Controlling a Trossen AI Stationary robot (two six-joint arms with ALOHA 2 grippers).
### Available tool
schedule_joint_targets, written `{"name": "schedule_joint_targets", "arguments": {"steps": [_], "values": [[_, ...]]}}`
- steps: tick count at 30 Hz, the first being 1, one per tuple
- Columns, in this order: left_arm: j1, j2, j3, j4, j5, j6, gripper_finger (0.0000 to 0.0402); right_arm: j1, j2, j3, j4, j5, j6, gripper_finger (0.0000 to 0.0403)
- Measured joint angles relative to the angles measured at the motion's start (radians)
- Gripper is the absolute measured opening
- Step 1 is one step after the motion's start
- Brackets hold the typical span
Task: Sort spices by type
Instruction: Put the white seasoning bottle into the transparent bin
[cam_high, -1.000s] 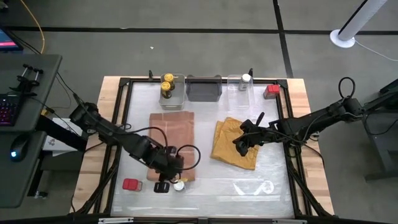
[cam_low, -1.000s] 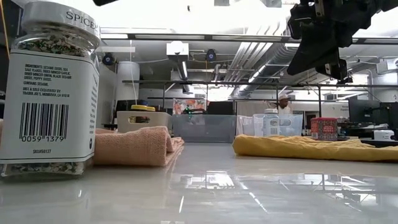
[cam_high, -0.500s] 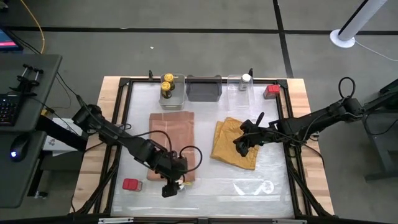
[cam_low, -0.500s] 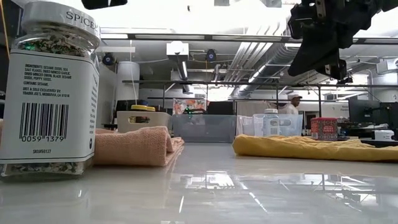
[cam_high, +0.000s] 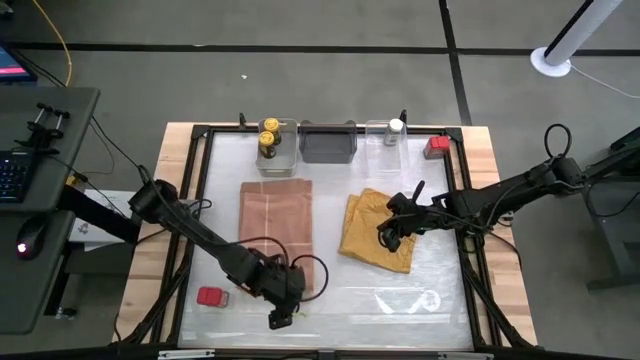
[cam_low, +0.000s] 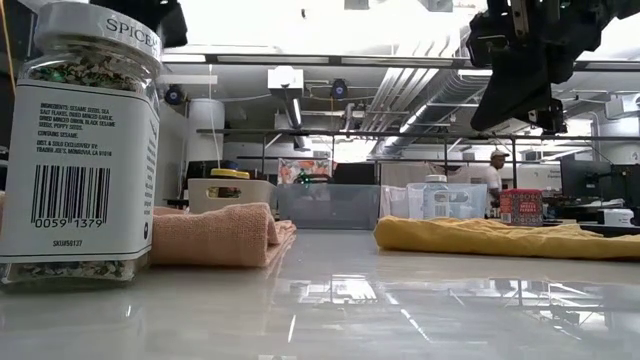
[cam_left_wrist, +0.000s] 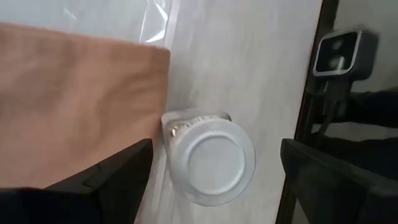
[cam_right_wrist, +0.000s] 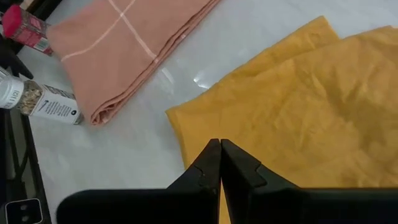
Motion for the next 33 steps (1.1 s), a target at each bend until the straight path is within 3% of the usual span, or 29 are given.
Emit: {"name": "schedule_joint_targets", "arguments": {"steps": [12, 15, 19, 25, 33], "values": [[-0.015, 0.07, 0.0, -0.014, -0.056, -0.018, 0.0327, 0.0, 0.0, 0.0, -0.006, 0.0, 0.0, 0.0002], [-0.015, 0.07, 0.0, -0.021, -0.061, -0.017, 0.0275, 0.0, 0.0, 0.0, -0.008, 0.0, 0.0, 0.0002], [-0.014, 0.057, 0.005, -0.034, -0.049, -0.003, 0.016, 0.0, 0.0, 0.0, 0.001, 0.0, 0.0, 0.0002], [0.008, -0.05, 0.08, -0.082, -0.085, 0.091, 0.0168, 0.024, -0.015, 0.003, 0.182, -0.027, -0.133, 0.0002], [0.15, -0.267, 0.147, -0.182, -0.369, 0.273, 0.0168, 0.006, -0.035, 0.092, 0.394, -0.047, -0.325, 0.0002]]}}
